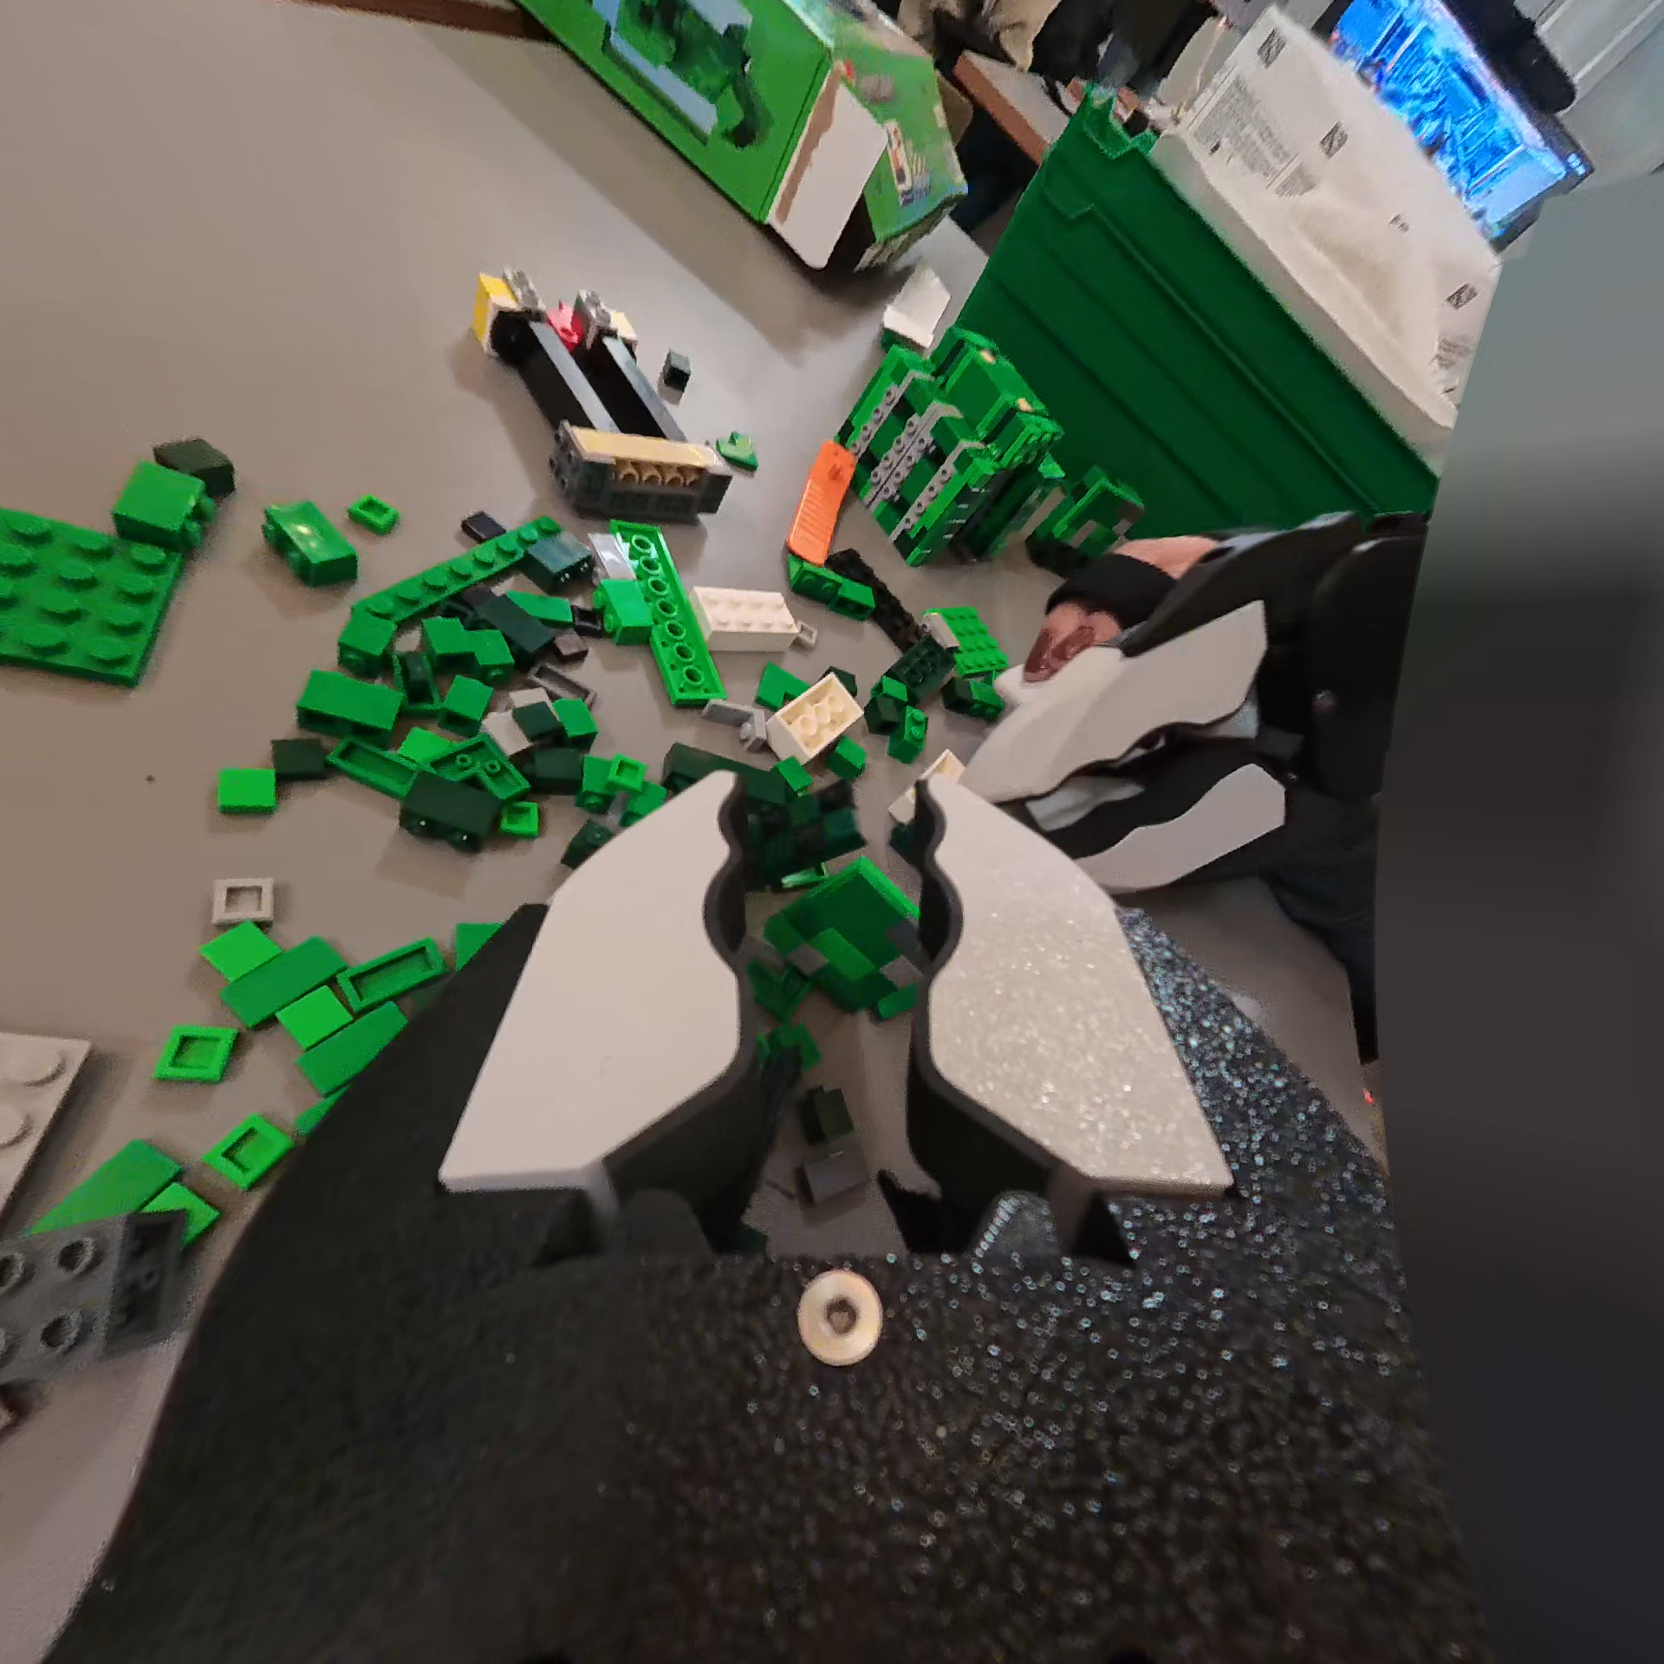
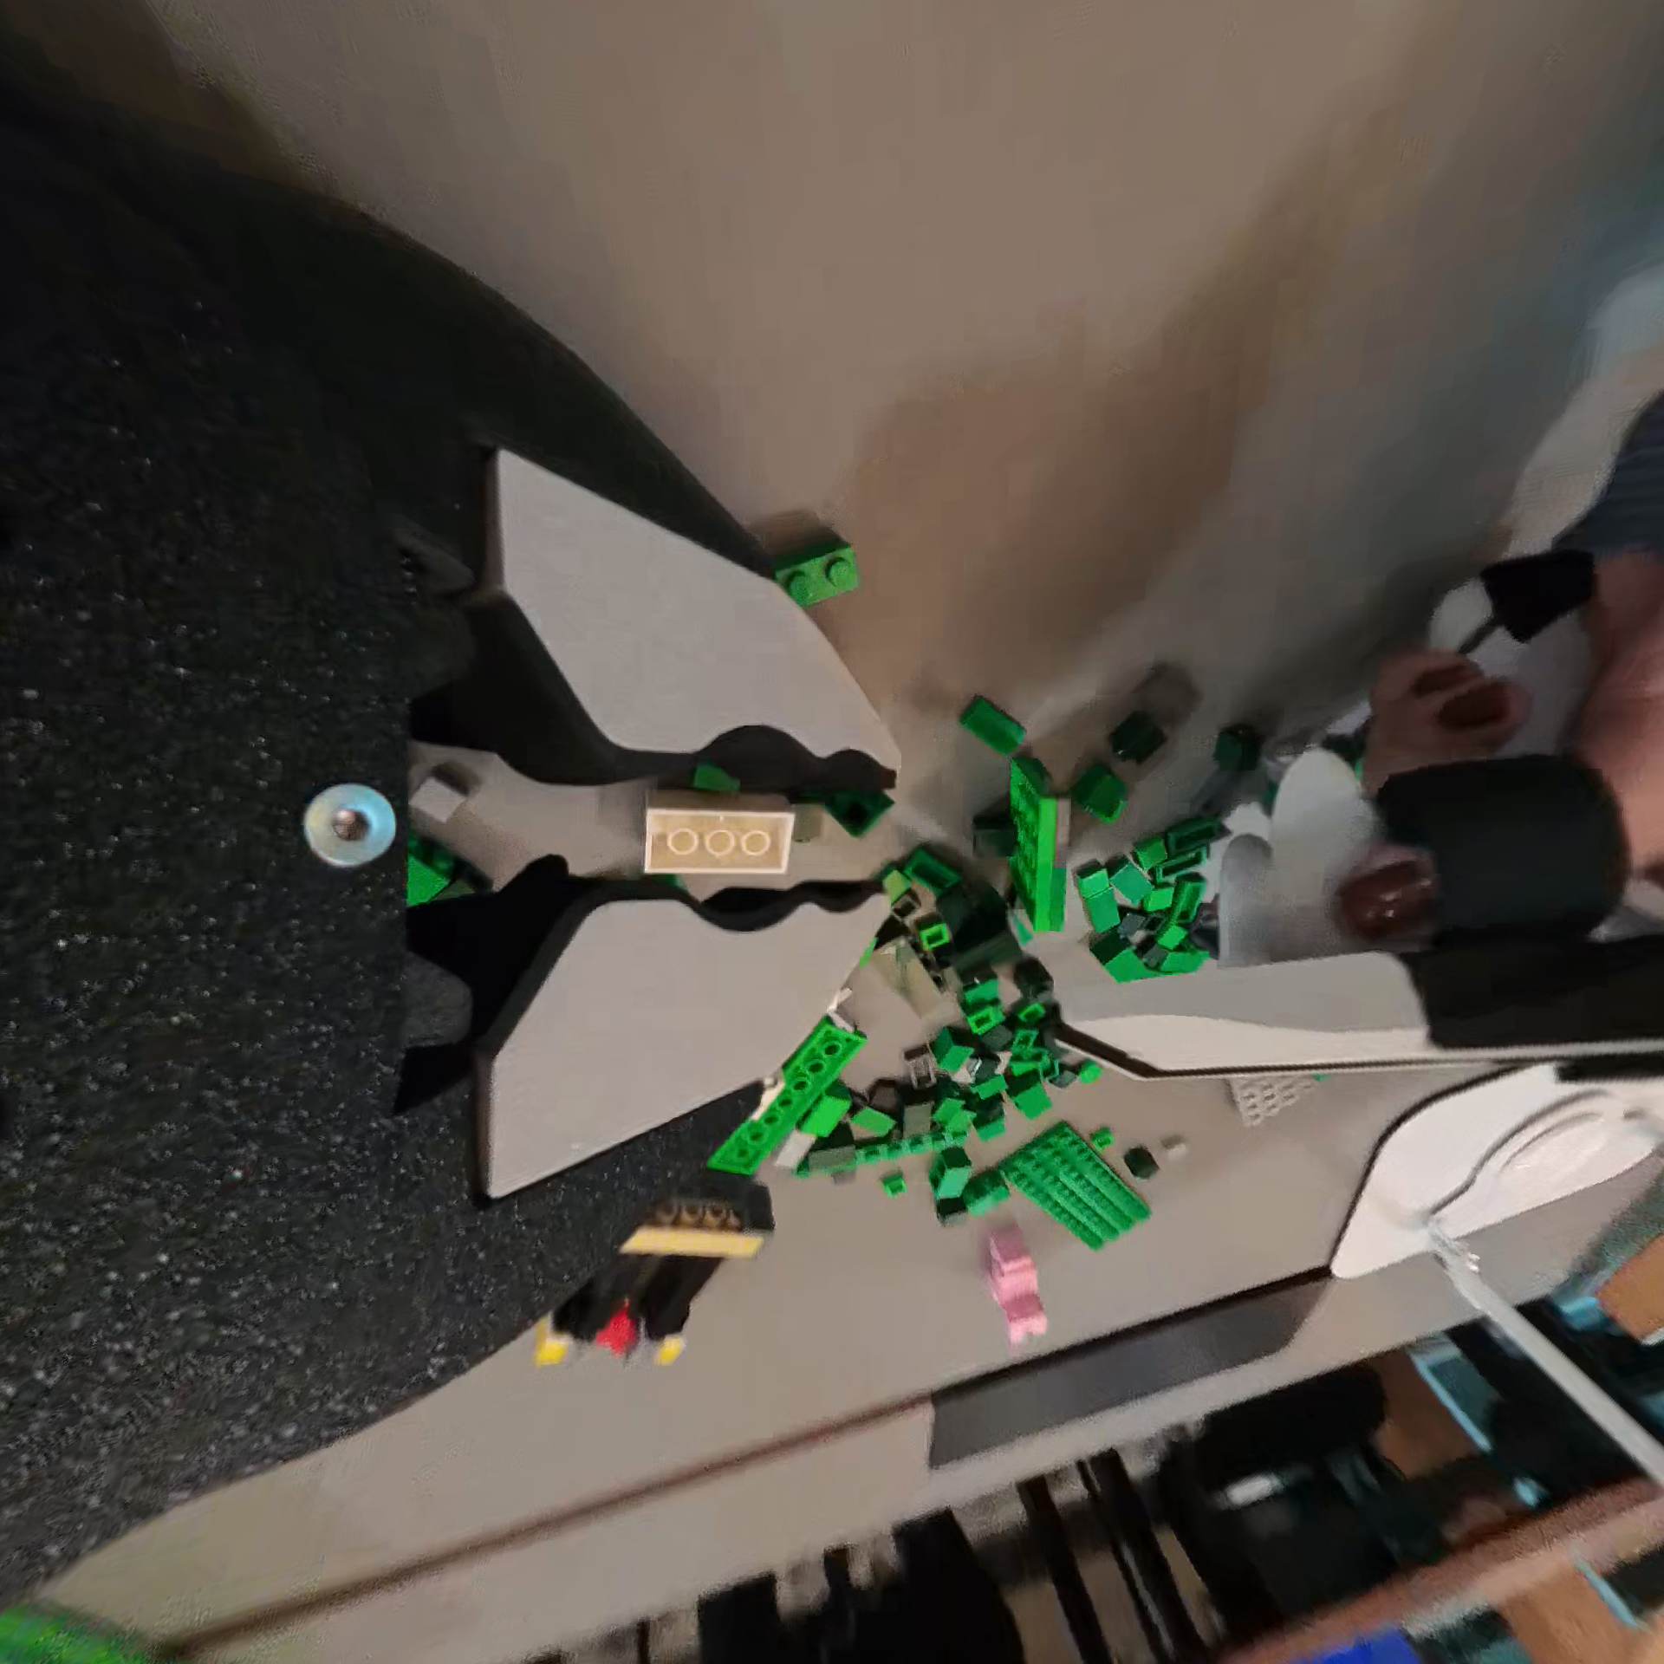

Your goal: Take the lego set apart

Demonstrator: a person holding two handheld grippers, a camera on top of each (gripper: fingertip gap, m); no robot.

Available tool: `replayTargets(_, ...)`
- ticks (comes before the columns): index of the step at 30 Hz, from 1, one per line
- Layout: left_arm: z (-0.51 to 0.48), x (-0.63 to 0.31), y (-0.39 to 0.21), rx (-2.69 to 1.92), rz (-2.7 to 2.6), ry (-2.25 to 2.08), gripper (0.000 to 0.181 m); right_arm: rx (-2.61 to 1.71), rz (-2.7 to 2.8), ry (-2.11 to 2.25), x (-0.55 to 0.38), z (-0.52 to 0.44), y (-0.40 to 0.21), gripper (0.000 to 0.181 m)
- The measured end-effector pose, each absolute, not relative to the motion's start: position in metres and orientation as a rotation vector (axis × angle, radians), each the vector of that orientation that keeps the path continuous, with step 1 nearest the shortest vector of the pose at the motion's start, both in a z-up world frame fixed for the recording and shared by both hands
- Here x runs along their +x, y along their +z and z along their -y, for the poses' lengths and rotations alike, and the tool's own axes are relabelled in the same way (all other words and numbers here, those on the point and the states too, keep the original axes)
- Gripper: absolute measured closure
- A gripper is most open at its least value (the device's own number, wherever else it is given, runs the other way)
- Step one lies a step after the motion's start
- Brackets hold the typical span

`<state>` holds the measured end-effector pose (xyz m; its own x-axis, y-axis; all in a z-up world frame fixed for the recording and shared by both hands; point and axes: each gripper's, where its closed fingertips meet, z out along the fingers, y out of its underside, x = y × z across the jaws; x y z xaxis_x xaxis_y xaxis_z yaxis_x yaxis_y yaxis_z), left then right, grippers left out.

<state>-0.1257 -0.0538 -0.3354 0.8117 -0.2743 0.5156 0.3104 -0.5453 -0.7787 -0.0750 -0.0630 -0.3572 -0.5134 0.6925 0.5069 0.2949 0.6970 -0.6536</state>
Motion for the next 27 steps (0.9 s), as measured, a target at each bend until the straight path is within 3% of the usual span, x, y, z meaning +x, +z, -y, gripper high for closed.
replayTargets(6, 0.060, -0.132, -0.330, -2.014, 0.006, -0.743, 0.147, -0.981, 2.087, 0.930, -0.081, 0.075, -0.350, 0.144)
replayTargets(17, 0.058, -0.137, -0.331, -2.004, 0.043, -0.735, 0.149, -1.383, 1.976, 1.107, -0.107, 0.090, -0.358, 0.157)
replayTargets(20, 0.058, -0.135, -0.329, -1.992, 0.016, -0.739, 0.149, -1.385, 1.964, 0.954, -0.109, 0.081, -0.364, 0.175)
replayTargets(27, 0.057, -0.129, -0.321, -1.932, -0.062, -0.723, 0.151, -1.314, 1.840, 0.970, -0.104, 0.057, -0.341, 0.176)
